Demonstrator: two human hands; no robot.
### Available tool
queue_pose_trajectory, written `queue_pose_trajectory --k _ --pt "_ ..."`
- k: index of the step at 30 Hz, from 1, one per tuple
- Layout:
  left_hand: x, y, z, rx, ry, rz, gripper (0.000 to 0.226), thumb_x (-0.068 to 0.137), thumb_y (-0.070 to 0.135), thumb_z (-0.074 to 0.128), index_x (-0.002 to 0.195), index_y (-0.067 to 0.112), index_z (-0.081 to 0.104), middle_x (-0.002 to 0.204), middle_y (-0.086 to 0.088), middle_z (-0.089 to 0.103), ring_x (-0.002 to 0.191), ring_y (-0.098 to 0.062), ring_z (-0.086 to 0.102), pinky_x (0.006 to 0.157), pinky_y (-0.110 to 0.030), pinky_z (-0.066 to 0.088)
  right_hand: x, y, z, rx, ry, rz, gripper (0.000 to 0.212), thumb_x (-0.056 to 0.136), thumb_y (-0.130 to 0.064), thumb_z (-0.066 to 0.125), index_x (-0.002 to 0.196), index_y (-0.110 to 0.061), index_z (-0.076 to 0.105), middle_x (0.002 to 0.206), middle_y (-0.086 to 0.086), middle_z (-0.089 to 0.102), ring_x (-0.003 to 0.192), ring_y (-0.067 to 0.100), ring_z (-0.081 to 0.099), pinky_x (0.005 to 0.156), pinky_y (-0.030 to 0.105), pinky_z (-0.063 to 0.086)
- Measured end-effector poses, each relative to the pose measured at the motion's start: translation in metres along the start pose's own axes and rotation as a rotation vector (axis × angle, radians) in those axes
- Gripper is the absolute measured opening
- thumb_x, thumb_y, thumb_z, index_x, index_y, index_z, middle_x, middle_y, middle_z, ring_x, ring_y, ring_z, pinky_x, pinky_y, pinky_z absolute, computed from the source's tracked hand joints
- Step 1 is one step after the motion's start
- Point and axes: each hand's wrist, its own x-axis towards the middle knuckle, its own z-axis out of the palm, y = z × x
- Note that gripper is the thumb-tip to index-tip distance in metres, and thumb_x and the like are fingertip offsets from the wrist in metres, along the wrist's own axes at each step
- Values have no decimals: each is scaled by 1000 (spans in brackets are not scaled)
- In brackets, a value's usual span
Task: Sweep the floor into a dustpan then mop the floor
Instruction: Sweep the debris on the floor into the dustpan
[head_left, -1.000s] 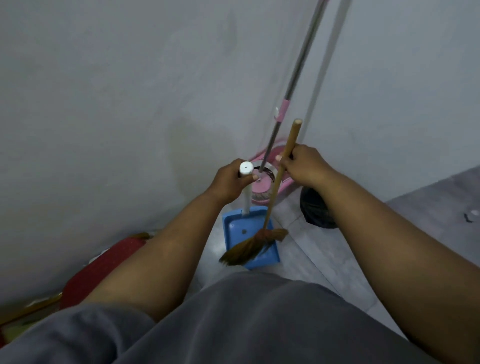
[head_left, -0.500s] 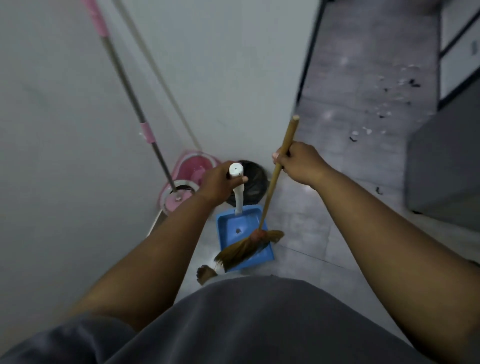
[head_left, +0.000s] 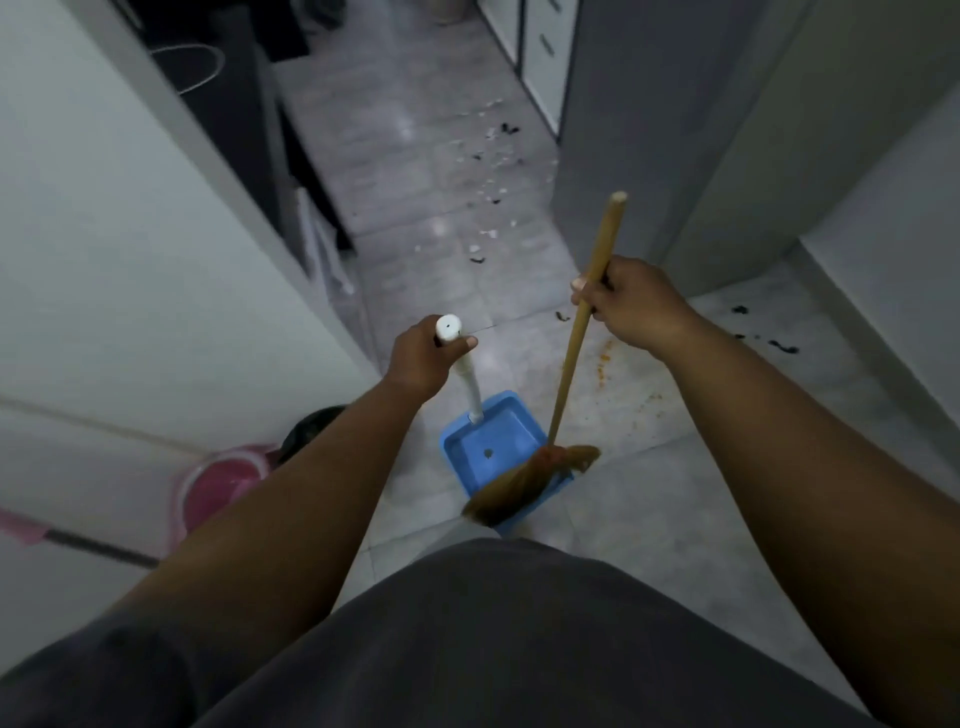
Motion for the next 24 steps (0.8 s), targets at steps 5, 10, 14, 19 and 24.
queue_pose_trajectory --k 5,10,14,19,24 --pt "47 40 50 -29 -156 72 32 82 35 78 105 16 67 95 4 64 87 -13 57 66 -18 40 -7 32 -54 -40 178 150 32 98 -41 53 101 -12 67 97 3 70 95 23 66 83 35 52" --pt "82 75 93 -18 -313 152 24 80 38 79 94 23 65 87 9 63 83 -13 57 63 -20 41 -34 65 -92 -28 324 311 31 99 -38 51 105 -14 69 105 5 71 95 21 66 93 40 51" --pt "93 101 127 13 -435 255 23 79 38 79 89 24 63 83 9 62 78 -10 54 64 -23 43 -63 94 -113 44 474 409 25 98 -39 52 101 -19 68 104 2 71 97 21 66 96 43 51" --pt "91 131 173 59 -537 270 26 80 39 79 91 21 64 88 4 64 82 -15 57 70 -27 43 -111 135 -134 112 626 508 19 97 -38 53 84 -29 63 99 -1 72 94 19 67 95 44 52" --pt "88 154 217 77 -565 247 38 78 39 81 105 16 67 101 -2 67 93 -20 60 78 -30 45 -148 172 -165 150 750 578 23 97 -39 51 80 -28 61 95 -1 72 92 19 67 92 46 53"
